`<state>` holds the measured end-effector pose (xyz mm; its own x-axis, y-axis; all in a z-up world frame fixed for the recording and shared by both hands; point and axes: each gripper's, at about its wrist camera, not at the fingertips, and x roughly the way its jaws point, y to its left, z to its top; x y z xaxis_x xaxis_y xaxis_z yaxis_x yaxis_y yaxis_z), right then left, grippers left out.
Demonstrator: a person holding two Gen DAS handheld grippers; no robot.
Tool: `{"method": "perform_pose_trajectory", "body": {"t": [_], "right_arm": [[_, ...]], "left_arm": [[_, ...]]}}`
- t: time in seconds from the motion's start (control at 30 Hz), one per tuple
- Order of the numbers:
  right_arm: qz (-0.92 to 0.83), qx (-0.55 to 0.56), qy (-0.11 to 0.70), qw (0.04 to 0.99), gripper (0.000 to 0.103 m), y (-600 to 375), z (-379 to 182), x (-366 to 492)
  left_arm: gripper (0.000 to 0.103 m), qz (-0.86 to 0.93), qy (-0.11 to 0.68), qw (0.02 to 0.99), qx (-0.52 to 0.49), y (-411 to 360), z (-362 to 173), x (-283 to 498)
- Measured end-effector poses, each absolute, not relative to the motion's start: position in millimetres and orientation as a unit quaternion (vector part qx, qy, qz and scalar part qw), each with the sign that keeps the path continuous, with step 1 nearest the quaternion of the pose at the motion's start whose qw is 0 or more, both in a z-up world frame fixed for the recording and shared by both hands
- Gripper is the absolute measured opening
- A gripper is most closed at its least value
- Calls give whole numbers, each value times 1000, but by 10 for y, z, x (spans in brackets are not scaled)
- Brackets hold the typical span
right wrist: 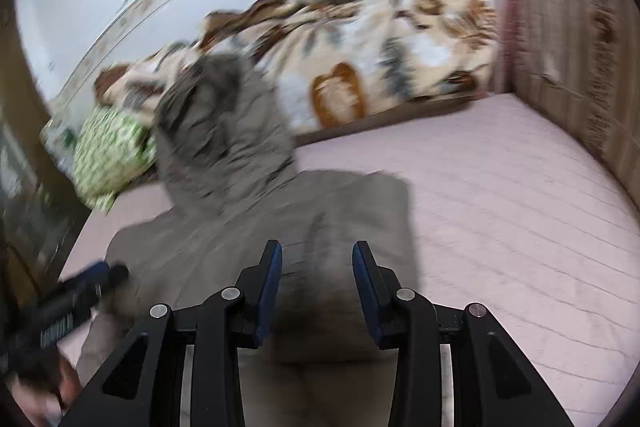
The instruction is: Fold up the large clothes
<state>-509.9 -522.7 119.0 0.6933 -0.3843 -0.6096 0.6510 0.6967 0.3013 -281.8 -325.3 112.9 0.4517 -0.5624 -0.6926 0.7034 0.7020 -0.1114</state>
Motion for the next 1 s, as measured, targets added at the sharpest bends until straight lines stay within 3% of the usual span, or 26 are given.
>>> {"method": "perform_pose_trajectory", "body": {"t": [0.2, 0.53, 0.77, 1.0], "right_arm": [[-270, 229, 301, 885, 40, -5083, 1036, -4732], [-279, 238, 380, 849, 40, -5232, 548, -4432], [-281, 243, 413, 831, 41, -5263, 378, -4336], [-299, 212, 387, 846, 41, -5095, 646, -4413]], "left_arm": [[53, -297, 409, 858, 88, -2799, 772, -2190], [55, -274, 408, 861, 131, -2885, 364, -2140], [55, -256, 379, 873, 167, -2973, 397, -2241], [55, -247, 314, 897, 187, -3003, 677, -2502]]}}
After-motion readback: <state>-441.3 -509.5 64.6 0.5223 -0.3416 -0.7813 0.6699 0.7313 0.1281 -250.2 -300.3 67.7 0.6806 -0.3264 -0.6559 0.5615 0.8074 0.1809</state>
